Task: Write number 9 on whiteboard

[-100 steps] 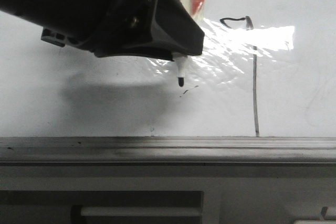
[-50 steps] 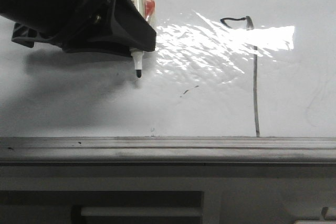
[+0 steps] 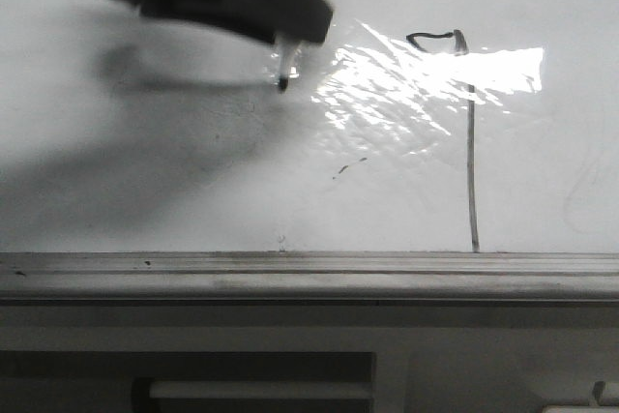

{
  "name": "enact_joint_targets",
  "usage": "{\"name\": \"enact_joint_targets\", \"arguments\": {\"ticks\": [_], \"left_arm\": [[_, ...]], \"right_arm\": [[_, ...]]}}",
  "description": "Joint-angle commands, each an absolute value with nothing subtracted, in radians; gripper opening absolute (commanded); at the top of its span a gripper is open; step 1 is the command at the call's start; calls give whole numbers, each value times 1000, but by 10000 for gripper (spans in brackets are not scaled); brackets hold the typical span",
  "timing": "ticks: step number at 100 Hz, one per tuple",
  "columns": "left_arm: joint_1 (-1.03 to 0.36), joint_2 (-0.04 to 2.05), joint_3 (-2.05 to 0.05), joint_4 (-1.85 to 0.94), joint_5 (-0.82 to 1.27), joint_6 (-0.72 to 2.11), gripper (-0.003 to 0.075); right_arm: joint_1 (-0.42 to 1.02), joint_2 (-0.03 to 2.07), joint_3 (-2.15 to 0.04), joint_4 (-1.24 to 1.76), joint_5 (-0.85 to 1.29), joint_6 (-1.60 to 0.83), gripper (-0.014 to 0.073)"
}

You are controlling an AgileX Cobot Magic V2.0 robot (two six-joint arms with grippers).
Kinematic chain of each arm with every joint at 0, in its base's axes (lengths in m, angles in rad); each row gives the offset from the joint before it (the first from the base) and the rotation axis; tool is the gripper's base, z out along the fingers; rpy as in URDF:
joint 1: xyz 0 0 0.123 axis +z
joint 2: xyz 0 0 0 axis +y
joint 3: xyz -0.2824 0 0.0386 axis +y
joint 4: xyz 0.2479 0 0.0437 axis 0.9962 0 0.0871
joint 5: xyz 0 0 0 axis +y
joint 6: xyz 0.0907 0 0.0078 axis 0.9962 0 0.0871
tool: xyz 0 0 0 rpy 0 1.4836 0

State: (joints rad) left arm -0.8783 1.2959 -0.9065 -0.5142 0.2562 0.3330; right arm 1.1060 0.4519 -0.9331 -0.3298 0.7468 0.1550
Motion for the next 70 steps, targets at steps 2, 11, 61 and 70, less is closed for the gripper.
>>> {"name": "enact_joint_targets", "arguments": {"ticks": [2, 11, 61, 70], "left_arm": [[-928, 1251, -1073, -370, 306, 294, -21], [-960, 1258, -1179, -79, 385, 93, -21], [-1015, 1301, -1100, 128, 370, -569, -21], [-1022, 1301, -1014, 183, 316, -706, -21]], "right_arm": [[1107, 460, -960, -357, 688, 160, -49], [1107, 460, -960, -357, 688, 160, -49], [1107, 460, -960, -365, 690, 160, -49], [1107, 460, -960, -365, 693, 160, -49]]}}
